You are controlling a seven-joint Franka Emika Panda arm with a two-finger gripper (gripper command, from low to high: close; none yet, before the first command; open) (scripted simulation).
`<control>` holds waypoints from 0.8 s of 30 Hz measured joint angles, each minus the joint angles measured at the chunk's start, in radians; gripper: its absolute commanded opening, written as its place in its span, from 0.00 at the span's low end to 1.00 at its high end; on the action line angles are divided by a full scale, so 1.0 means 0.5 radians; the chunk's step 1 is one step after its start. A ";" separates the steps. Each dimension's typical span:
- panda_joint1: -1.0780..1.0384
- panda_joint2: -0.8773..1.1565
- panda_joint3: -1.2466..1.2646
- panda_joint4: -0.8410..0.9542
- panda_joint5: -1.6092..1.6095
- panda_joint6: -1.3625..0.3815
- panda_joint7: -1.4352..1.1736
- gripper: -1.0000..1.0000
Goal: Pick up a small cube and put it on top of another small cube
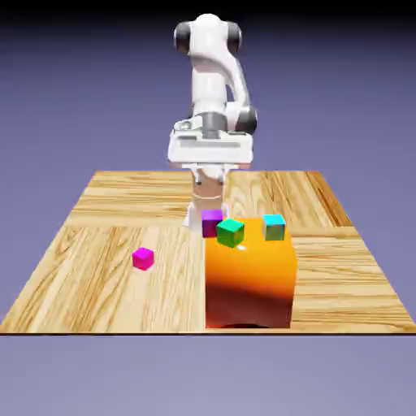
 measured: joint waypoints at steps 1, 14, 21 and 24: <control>-0.024 0.071 -0.064 0.007 -0.008 -0.051 -0.004 0.50; -0.265 0.962 -1.006 -0.087 -0.165 -0.599 -0.083 0.50; -0.507 1.362 -0.816 -0.137 0.169 -0.366 -0.369 0.50; -0.662 1.558 -0.599 -0.116 0.406 -0.204 -0.536 0.50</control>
